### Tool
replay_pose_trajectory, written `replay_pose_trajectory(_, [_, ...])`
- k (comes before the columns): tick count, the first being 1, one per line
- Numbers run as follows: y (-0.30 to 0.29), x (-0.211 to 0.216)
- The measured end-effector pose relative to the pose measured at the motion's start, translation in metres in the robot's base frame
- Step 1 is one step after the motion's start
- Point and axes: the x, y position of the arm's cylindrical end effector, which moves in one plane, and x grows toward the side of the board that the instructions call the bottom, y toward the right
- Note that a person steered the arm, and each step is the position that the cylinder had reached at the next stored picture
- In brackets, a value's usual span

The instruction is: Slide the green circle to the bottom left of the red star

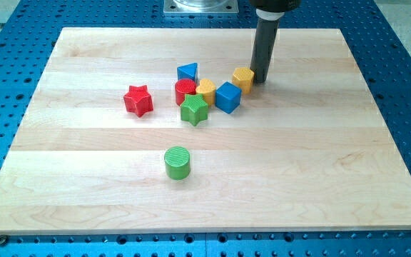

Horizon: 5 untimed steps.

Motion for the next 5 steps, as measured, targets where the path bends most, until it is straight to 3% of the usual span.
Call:
replay_pose_trajectory(1, [-0.016,0.007])
replay_pose_trajectory(2, [0.004,0.009])
replay_pose_trajectory(3, [0.069,0.097])
replay_pose_trajectory(4, [0.022,0.213])
replay_pose_trajectory(5, [-0.069,0.213])
